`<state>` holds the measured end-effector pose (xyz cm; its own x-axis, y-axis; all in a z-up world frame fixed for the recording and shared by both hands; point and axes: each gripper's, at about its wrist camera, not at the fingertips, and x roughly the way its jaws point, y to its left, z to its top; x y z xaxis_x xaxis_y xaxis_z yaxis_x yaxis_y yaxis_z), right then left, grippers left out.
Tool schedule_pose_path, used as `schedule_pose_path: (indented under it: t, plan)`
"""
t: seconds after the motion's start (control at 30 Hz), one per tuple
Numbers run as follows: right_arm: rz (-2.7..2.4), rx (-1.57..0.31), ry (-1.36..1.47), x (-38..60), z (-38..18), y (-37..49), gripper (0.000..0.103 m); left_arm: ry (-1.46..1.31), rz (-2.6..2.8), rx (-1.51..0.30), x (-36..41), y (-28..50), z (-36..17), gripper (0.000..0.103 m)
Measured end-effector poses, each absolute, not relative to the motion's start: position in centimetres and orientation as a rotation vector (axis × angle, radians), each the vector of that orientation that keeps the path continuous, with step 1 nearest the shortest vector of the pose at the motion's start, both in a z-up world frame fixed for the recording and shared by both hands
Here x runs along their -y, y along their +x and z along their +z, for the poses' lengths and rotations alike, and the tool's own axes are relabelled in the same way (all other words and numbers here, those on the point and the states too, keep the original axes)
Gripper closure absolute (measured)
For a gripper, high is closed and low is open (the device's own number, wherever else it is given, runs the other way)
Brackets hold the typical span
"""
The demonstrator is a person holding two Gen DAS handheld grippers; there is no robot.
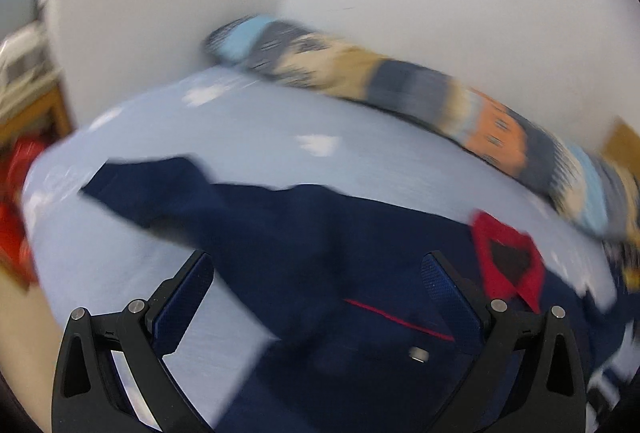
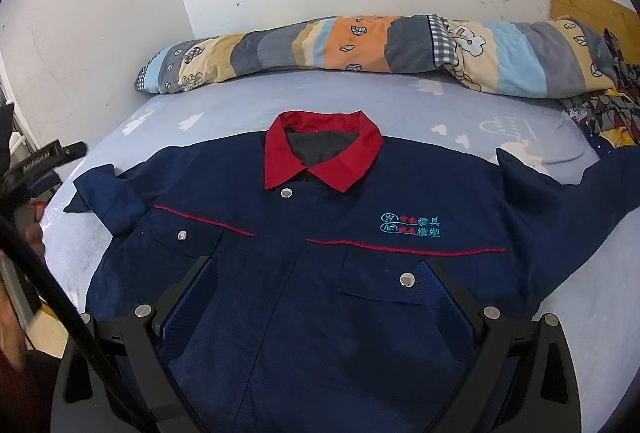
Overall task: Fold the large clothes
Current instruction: 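Grasp the navy jacket's sleeve cuff with the left gripper and lift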
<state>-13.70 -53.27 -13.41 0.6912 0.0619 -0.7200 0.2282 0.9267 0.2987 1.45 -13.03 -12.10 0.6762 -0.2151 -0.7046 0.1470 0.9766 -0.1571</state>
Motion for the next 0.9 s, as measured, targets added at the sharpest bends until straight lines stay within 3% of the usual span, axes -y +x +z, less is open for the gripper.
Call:
schedule_pose_path:
  t: [0.3,0.43,0.5,0.57,0.7,0.77,0.9]
  plan:
    - [-0.08,-0.813,0.37,52.7,-13.6,-13.4,0.002,-0.805,-0.018,-1.037,-10.8,9.4,-19.2,0.0]
    - [-0.071,-0.82,0.377,52.5,-13.8,-13.1,0.002,-0.804,0.037,-1.039,-16.8,10.4,-21.8,0.0]
    - [-0.07,-0.827,0.372,52.5,-14.0,-12.8,0.002,-0.831,0.058,-1.039,-18.7,10.5,-22.7,0.007]
    - [-0.063,-0.839,0.376,52.4,-14.2,-12.5,0.002,-0.882,0.022,-1.04,-20.2,10.8,-23.8,0.034]
    - [-0.058,-0.851,0.376,52.2,-14.6,-12.1,0.002,-0.924,-0.021,-1.034,-20.5,12.0,-24.9,0.039]
    - [-0.061,-0.853,0.371,52.1,-14.7,-12.1,0.002,-0.956,-0.035,-1.01,-20.3,13.4,-25.2,0.051]
    - [-0.07,-0.86,0.372,52.4,-15.0,-12.1,0.002,-1.038,-0.051,-0.975,-20.6,16.2,-26.7,0.062]
